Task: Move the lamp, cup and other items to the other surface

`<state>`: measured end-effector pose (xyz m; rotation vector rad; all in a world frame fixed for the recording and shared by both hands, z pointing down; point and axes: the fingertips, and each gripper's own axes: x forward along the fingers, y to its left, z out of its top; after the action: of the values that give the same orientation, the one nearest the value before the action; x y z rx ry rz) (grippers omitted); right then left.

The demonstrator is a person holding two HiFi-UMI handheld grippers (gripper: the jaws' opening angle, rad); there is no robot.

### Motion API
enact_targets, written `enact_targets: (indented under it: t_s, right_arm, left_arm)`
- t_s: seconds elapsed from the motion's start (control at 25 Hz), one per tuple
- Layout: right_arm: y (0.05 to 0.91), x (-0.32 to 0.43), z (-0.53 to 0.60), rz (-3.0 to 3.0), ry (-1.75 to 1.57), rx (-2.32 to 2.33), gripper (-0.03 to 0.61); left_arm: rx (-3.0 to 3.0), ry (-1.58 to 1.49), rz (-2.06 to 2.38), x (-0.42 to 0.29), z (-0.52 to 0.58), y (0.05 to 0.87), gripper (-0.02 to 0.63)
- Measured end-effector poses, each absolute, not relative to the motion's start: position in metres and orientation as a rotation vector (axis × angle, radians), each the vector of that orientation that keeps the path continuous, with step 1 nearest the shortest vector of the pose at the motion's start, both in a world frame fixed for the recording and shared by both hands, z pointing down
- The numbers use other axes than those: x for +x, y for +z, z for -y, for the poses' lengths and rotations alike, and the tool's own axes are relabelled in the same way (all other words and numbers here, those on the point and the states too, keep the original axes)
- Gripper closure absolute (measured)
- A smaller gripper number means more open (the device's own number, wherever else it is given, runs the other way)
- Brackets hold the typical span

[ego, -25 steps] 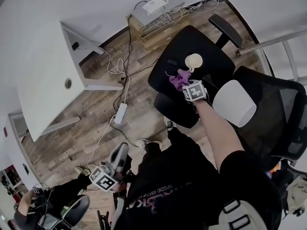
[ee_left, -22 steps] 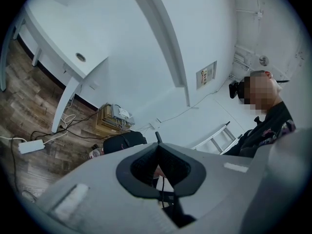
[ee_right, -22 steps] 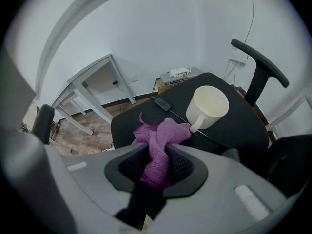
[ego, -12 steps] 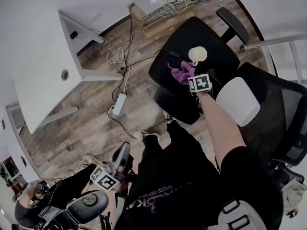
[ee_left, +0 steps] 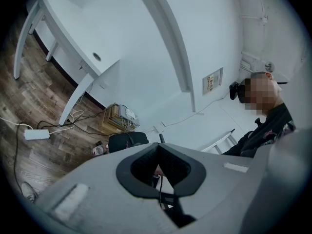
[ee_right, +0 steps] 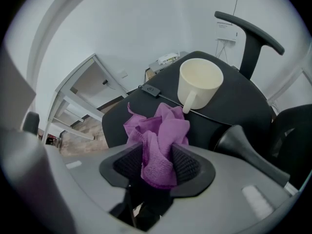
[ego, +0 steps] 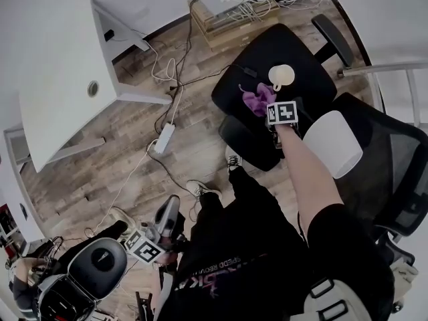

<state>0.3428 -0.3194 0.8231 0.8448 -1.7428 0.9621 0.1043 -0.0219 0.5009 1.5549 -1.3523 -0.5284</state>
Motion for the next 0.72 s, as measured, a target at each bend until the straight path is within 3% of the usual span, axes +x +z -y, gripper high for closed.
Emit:
enact_targets:
  t_s: [0.28, 0.32, 0.4, 0.72]
  right_arm:
    - [0.773, 0.329, 0.330, 1.847, 0.969, 0.971, 0.410]
    - [0.758, 0.330, 0.333, 1.869, 0.931, 1.015, 0.435]
    - [0.723, 0.332, 0.341, 1.920, 0.832, 1.123, 0.580]
    - [0.621, 0.288, 0.307, 2.264, 0.908, 1.069, 0.578]
  left_arm:
    - [1.622, -0.565, 1.352, 0.095, 0.007, 0.486, 0.618]
    - [1.629, -0.573, 1.352, 0.093, 0.003, 0.483, 0.618]
    - [1.641, -0.591, 1.354, 0.086, -0.009, 0.479, 0.618]
    - [1.688, -0.629, 1.380, 0.062, -0.063, 0.461, 0.618]
